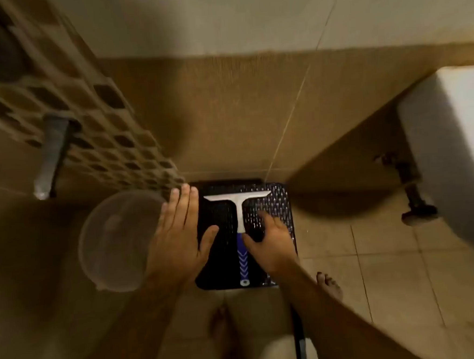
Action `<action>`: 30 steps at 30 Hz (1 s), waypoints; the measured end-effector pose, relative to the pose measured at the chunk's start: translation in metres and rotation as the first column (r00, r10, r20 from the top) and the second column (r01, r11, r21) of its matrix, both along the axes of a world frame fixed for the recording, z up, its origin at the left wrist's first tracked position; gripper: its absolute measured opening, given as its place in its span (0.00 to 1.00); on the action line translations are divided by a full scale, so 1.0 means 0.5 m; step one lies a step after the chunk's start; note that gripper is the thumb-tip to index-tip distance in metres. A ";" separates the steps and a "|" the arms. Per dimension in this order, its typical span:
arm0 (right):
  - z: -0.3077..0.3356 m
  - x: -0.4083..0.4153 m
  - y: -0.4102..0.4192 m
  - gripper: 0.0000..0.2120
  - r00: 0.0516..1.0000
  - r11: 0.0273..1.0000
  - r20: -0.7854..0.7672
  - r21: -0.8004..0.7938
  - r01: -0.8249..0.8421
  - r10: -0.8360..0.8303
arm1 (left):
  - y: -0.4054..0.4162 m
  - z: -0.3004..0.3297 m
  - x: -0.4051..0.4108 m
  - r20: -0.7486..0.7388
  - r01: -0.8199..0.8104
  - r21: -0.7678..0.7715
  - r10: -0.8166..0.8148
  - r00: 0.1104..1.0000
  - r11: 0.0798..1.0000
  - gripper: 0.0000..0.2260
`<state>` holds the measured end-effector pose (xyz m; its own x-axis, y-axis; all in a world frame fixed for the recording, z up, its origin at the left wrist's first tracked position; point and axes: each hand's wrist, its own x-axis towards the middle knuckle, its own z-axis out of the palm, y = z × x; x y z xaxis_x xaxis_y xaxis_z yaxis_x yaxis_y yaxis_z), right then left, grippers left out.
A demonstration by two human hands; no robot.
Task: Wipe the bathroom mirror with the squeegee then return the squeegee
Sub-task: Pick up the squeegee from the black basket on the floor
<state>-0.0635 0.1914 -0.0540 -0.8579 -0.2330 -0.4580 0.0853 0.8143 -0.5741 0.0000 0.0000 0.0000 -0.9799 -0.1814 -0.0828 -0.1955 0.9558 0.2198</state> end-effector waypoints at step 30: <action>0.213 -0.029 -0.015 0.08 0.926 0.868 0.036 -0.338 0.365 -0.376 | 0.045 0.177 -0.029 -0.077 0.073 -0.061 -0.077 0.994 0.995 0.34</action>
